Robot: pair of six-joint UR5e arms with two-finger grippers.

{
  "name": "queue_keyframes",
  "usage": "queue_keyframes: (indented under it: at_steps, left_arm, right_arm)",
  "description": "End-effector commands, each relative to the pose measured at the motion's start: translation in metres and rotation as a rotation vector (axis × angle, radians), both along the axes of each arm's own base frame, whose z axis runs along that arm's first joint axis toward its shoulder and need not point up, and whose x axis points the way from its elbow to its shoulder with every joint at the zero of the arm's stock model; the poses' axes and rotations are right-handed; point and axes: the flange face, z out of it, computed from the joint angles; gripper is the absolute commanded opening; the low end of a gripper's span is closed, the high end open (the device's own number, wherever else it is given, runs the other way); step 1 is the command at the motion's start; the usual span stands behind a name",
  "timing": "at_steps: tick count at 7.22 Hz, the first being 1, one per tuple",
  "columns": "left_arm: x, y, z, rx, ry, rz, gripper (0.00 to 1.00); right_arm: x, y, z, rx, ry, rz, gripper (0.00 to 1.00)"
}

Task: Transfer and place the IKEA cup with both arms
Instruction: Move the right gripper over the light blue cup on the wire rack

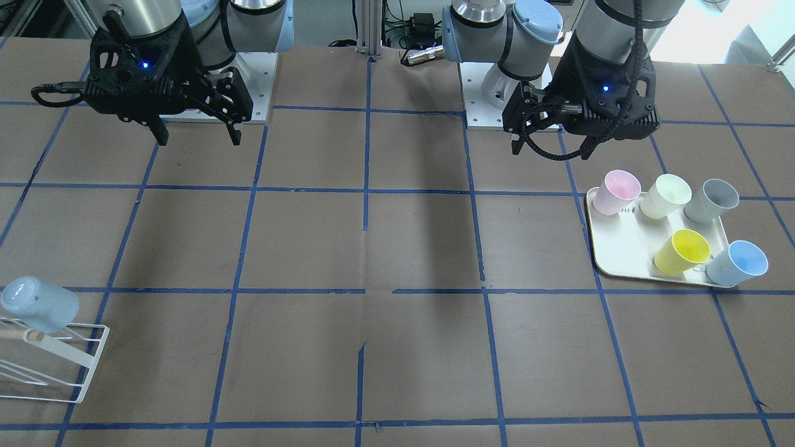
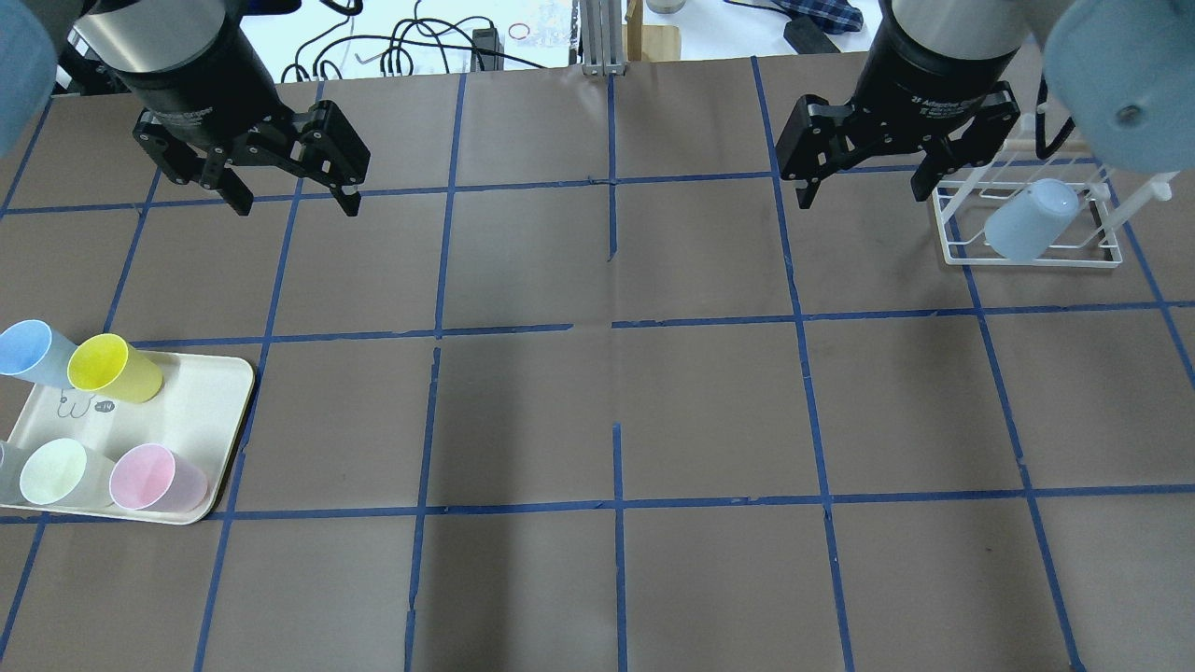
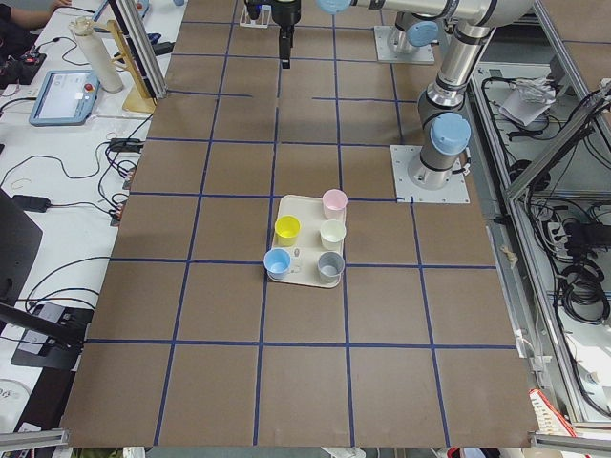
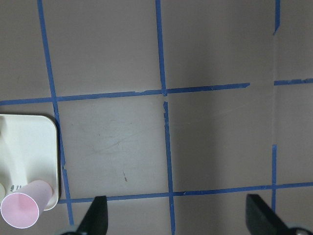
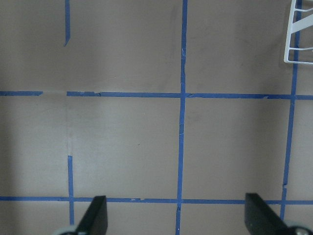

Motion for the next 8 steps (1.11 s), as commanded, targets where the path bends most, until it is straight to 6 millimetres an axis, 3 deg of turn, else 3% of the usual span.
queue_keyframes:
  at_steps: [1, 3, 5, 7, 8]
  left_arm:
    - [0.0, 0.003, 0.0, -0.005, -0.001, -0.001, 1.0]
    - [0.0, 0.006, 0.006, -0.013, -0.002, 0.003, 1.0]
    - [0.0, 0.003, 0.007, -0.011, -0.002, 0.011, 1.0]
    - [0.0, 0.005, 0.003, -0.007, -0.002, 0.008, 1.0]
    - [-0.001, 0.005, 0.003, -0.008, 0.001, 0.005, 1.0]
  right_arm:
    - [0.0, 0.0, 0.0, -0.001, -0.001, 0.0, 1.0]
    - [-0.001, -0.002, 0.0, -0.001, -0.001, -0.003, 1.0]
    - [-0.03, -0.012, 0.007, -0.014, 0.013, -0.046, 1.0]
    - [-0.095, -0.027, 0.009, -0.022, 0.016, -0.126, 1.0]
    - [-0.136, -0.04, 0.0, -0.024, 0.01, -0.129, 1.0]
